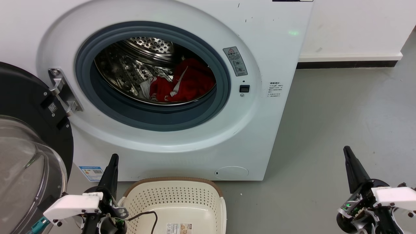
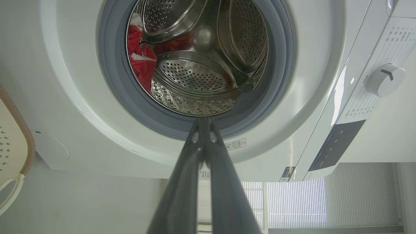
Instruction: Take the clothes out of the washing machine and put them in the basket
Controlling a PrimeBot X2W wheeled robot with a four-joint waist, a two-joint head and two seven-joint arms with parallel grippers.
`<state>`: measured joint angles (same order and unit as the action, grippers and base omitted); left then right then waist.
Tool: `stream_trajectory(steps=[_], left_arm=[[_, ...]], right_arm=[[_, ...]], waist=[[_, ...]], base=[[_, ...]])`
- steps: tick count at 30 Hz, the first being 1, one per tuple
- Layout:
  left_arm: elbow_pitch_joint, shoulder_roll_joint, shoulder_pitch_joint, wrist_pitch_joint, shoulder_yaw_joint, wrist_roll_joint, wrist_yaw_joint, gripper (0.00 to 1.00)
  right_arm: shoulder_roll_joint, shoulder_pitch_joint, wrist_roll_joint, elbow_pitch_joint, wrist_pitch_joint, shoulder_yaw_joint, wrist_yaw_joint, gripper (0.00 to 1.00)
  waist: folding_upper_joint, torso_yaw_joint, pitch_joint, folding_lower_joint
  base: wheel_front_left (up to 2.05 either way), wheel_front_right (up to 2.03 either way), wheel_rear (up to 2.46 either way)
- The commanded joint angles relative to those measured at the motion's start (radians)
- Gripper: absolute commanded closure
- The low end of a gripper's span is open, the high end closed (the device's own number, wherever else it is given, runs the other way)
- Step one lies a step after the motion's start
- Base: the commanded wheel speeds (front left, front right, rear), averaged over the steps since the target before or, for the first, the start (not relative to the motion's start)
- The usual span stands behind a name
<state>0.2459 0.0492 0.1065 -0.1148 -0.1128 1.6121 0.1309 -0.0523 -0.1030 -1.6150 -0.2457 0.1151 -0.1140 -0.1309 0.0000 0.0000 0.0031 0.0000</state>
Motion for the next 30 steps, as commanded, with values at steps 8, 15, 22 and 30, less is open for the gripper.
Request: stream_trajectory(steps=[8, 15, 22, 30], left_arm=[[0.0, 0.002, 0.006, -0.002, -0.003, 0.002, 0.002, 1.0], [0.0, 0.002, 0.006, -0.002, -0.003, 0.002, 0.002, 1.0], [0.0, 0.002, 0.006, -0.002, -0.003, 0.002, 0.002, 1.0], [0.013, -0.002, -0.008, 0.001, 0.002, 0.0, 0.0, 0.0]], right_arm=[[0.003, -0.013, 0.005, -0.001, 0.0, 0.0, 0.0, 1.0], [0.003, -0.013, 0.005, -0.001, 0.0, 0.0, 0.0, 1.0], [0.003, -0.013, 0.004, -0.001, 0.0, 0.0, 0.0, 1.0], [0.001, 0.008, 0.0, -0.013, 0.0, 0.001, 0.0, 0.0]], waist=[[0.0, 0.0, 0.0, 0.0], [0.0, 0.0, 0.0, 0.0], [0.0, 0.0, 0.0, 0.0], [0.0, 0.0, 0.0, 0.0]], base=[[0.0, 0.0, 0.0], [0.0, 0.0, 0.0], [0.0, 0.0, 0.0], [0.0, 0.0, 0.0]])
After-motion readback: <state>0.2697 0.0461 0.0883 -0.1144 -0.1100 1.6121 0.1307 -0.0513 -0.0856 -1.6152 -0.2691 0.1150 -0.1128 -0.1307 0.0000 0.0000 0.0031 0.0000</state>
